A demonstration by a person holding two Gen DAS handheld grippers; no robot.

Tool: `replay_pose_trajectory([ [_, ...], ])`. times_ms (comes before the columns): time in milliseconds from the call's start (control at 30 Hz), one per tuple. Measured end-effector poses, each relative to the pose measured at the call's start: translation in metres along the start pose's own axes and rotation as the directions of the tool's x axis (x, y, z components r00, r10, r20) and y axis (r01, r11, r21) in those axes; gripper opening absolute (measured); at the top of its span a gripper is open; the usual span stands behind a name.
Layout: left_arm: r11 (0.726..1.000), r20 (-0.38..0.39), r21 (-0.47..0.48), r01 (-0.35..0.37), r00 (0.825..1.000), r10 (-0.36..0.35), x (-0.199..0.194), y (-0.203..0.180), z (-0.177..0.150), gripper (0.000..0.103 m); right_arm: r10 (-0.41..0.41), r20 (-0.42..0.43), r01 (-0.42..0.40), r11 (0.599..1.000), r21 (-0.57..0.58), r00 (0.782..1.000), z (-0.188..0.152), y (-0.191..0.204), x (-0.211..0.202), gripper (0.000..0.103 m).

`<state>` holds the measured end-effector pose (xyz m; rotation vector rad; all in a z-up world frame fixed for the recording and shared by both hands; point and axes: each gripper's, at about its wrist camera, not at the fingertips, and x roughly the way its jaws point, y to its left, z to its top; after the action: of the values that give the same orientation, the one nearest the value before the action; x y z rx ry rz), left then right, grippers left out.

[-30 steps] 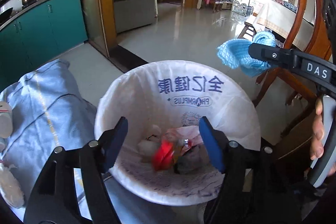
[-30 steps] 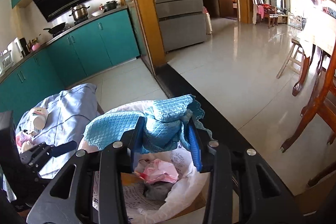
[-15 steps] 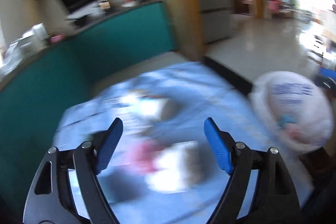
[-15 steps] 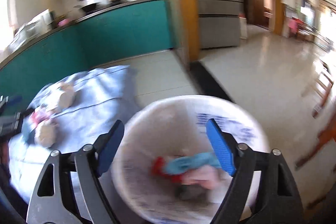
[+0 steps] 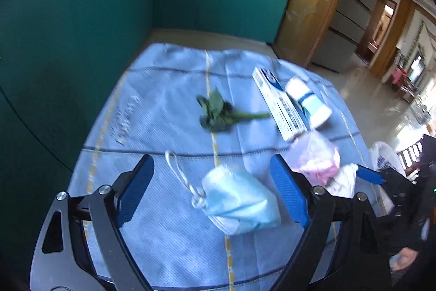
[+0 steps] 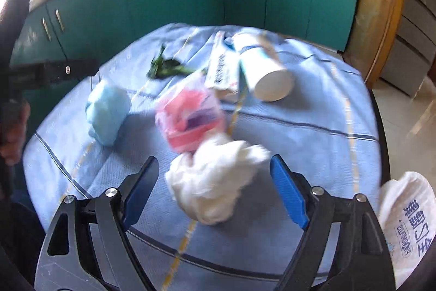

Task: Collect trash
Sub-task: 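Grasp the blue face mask with the left tool while the right reaches for the white tissue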

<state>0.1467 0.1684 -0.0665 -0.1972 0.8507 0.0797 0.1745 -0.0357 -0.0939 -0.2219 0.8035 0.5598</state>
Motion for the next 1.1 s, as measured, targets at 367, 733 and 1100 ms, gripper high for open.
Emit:
replay_pose_trajectory([
  [367,0.984,-0.068,0.165,-0.063,0.995,0.075,0.041,-0.03,-0.019,0.091,0.014,0.012,-0.014,1.0,0.014,1.0,-0.021,-0.02,-0.023,0.043],
  [733,0.963,-0.038,0.267,0.032,0.999,-0.023,0.024,-0.051,-0.031,0.036,-0.055,0.007,0.054,0.992,0.116,0.998,-0.056,-0.078,-0.053,0.074],
  [1100,0.849,-0.129,0.487,0.207,0.978,-0.165,0.016,-0.113,-0.066,0.067,-0.107,0.023,0.103,0.988,0.116,0.994,-0.057,-0.08,-0.057,0.076],
])
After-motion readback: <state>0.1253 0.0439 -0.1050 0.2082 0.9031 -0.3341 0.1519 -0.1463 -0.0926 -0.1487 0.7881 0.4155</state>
